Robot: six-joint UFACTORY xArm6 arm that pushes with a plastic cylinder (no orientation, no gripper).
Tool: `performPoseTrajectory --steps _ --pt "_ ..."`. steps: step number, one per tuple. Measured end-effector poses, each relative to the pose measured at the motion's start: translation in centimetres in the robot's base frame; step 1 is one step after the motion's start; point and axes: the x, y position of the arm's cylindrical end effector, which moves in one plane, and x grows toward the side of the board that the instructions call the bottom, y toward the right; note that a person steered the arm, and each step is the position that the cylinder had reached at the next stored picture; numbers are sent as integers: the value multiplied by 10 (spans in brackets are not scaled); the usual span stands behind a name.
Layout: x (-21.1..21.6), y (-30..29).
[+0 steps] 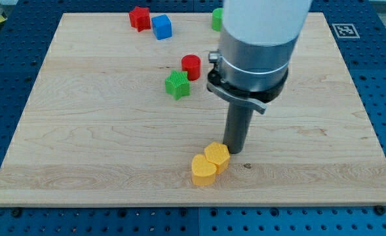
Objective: Push the yellow blocks to the bottom center of the board
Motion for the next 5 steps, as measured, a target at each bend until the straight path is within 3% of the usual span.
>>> performPoseTrajectory --steps 5 --pt "0 -52"
